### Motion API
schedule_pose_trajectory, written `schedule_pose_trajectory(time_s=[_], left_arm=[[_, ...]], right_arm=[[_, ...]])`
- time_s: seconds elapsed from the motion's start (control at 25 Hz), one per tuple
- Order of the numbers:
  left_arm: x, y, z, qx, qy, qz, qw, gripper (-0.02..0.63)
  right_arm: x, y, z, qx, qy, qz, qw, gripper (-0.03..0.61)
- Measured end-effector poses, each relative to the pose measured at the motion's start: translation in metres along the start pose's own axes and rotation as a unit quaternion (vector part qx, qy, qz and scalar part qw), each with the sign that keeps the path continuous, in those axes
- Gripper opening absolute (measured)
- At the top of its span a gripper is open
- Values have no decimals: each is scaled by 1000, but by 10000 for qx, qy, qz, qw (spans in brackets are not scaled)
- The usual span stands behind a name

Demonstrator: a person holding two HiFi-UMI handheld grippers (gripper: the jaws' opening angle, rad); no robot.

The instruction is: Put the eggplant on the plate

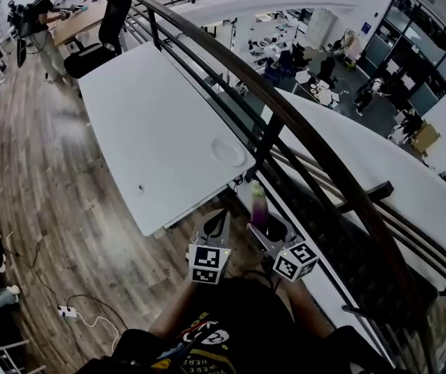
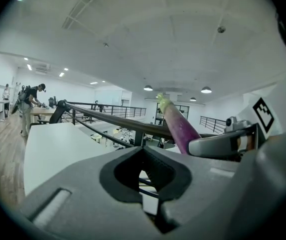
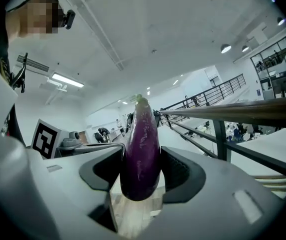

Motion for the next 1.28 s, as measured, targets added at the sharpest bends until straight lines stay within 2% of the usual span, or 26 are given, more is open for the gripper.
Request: schedule_pose_trajectory(time_s=[0.12,0.32,0.52,0.64,0.8,0.96,1.16,1.28], left_arm=[[-10,18,22,112,72,-72,9999,5],[-5,41,50,-62,224,-158,9996,5],[7,65,96,-148,277,-336,9989,5],[16,80,128,-329,465,-392,9976,5],[29,89,167,-616,713,-555,9940,5],[41,98,206,-797,969,-695,9897,5],[51,113,223,-1130,1229,-672,9837,5],[58,121,221,-1174,1304,-799,9812,5]], right_arm=[[-9,-14,17,150,62,55,9999,236],[7,-55,47,243,530,31,9983,236],[6,-122,105,19,1025,-60,9947,236],[13,-164,148,-99,1581,-443,9864,236],[45,-221,199,-255,2514,-950,9629,236],[72,-270,243,-72,3406,-1368,9302,236],[83,-294,281,61,4109,-2029,8888,236],[93,-298,301,48,4490,-2382,8612,236]])
Point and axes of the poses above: the fingertips, and each gripper's own axes: z forward along the fingers, y to its left, x out of its underside, the point moved 6 cm from there along -z, backward along the fingers, and after that the axes turned 8 degrees about -x, right-handed, at the moved point
